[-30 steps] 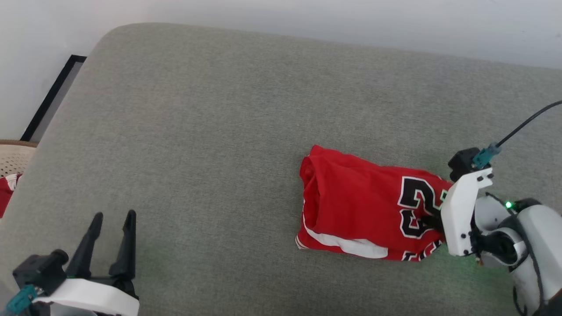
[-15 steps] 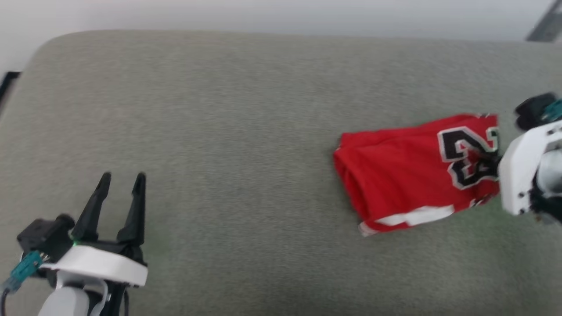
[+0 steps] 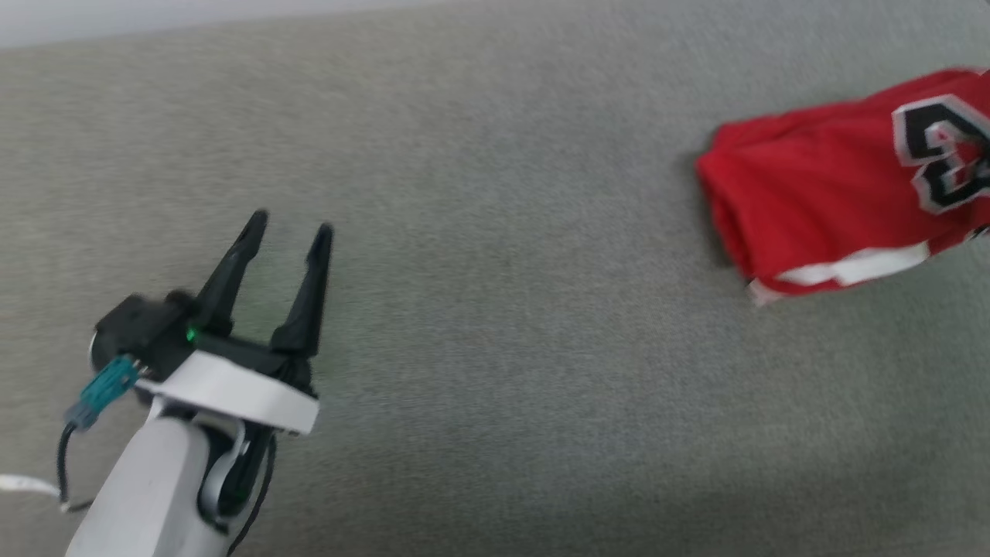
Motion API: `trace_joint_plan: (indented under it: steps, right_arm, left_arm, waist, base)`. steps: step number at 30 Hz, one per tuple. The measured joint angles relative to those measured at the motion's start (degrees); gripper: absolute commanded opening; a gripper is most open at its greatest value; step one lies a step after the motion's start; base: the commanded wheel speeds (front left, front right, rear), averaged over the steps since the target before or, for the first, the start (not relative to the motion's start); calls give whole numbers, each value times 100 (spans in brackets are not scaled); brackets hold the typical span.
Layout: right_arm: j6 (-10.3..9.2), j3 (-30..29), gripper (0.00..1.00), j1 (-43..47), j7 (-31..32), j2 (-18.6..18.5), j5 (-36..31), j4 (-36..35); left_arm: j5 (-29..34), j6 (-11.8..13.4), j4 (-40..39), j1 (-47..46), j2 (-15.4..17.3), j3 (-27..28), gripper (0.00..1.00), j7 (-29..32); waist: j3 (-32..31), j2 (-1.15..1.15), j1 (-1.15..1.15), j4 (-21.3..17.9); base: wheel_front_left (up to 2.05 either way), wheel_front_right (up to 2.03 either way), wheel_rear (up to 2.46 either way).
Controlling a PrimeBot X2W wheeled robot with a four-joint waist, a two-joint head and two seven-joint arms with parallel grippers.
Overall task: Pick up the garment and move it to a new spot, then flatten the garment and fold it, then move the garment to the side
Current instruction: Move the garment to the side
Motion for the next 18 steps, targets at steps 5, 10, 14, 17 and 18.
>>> trace_joint_plan:
  steps: [5,10,14,17,18]
  right_arm:
    - [0,-201,0,-368,-470,-232,-372,475]
    - [0,-315,0,-622,-853,-380,-743,971]
    - [0,-347,0,-851,-1211,-446,-1109,1424]
    - [0,-463,0,-1035,-1559,-463,-1397,1786]
    - [0,-513,0,-1089,-1690,-461,-1546,1923]
  left_arm:
    - [4,0,40,-512,9,-442,100,-1]
    - [4,0,104,-901,-20,-872,100,0]
    - [-37,0,175,-1254,-49,-1190,100,-1]
    - [-97,0,222,-1454,-67,-1392,100,-1]
    - [-118,0,241,-1515,-67,-1461,100,0]
  waist:
    - [302,0,0,-231]
    - [522,0,0,-305]
    - [708,0,0,-278]
    - [821,0,0,-195]
    - [857,0,0,-159]
  base:
    - [0,0,0]
    - [0,0,0]
    - [0,0,0]
    - [0,0,0]
    - [0,0,0]
